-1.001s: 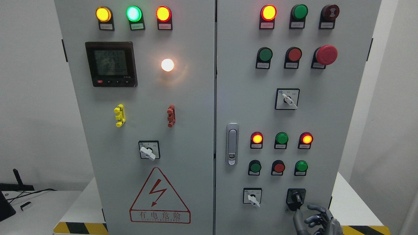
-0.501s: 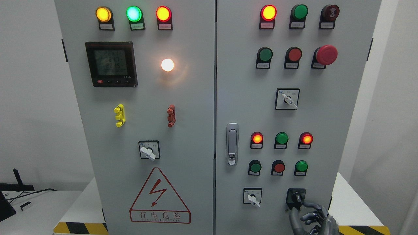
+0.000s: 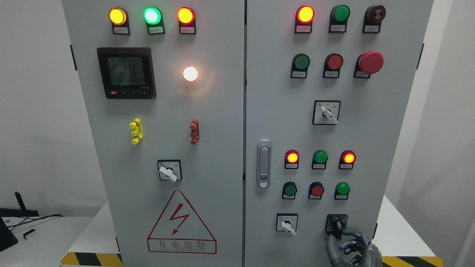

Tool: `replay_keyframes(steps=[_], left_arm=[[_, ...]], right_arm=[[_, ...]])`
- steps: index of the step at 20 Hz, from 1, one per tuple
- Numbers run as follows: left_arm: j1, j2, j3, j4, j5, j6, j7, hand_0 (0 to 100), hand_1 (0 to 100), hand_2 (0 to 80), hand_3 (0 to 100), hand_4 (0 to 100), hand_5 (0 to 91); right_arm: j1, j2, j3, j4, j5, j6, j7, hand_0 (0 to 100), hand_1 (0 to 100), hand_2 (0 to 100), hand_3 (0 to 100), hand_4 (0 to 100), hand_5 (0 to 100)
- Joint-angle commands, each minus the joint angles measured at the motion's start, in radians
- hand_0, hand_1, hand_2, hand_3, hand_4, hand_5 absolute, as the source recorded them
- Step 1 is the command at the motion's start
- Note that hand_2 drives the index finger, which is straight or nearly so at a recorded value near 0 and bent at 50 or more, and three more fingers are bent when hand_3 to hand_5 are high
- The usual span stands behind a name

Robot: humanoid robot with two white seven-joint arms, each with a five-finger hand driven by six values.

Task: Trip black knob to open circuit
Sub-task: 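Close the right hand fingers around the black rotary knob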

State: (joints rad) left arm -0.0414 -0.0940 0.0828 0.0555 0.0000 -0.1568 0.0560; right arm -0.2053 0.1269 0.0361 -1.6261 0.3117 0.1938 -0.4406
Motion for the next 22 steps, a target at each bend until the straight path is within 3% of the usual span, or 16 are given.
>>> replay_keyframes(steps=[1, 22], left_arm=[[0.0, -0.001, 0.0, 0.0, -0.031, 0.0, -0.001, 12, 39, 0.0, 0, 0, 0.0], [0.0, -0.001, 0.0, 0.0, -0.031, 0.0, -0.001, 12, 39, 0.0, 0, 0, 0.0]], right_arm=[[-0.006, 0.0, 0.005, 0.003, 0.001, 0.002, 0.003, 31, 77, 46, 76, 79, 92], [-0.019, 0.0, 0.004, 0.009, 0.001, 0.013, 0.003, 31, 74, 50, 78, 80, 92]])
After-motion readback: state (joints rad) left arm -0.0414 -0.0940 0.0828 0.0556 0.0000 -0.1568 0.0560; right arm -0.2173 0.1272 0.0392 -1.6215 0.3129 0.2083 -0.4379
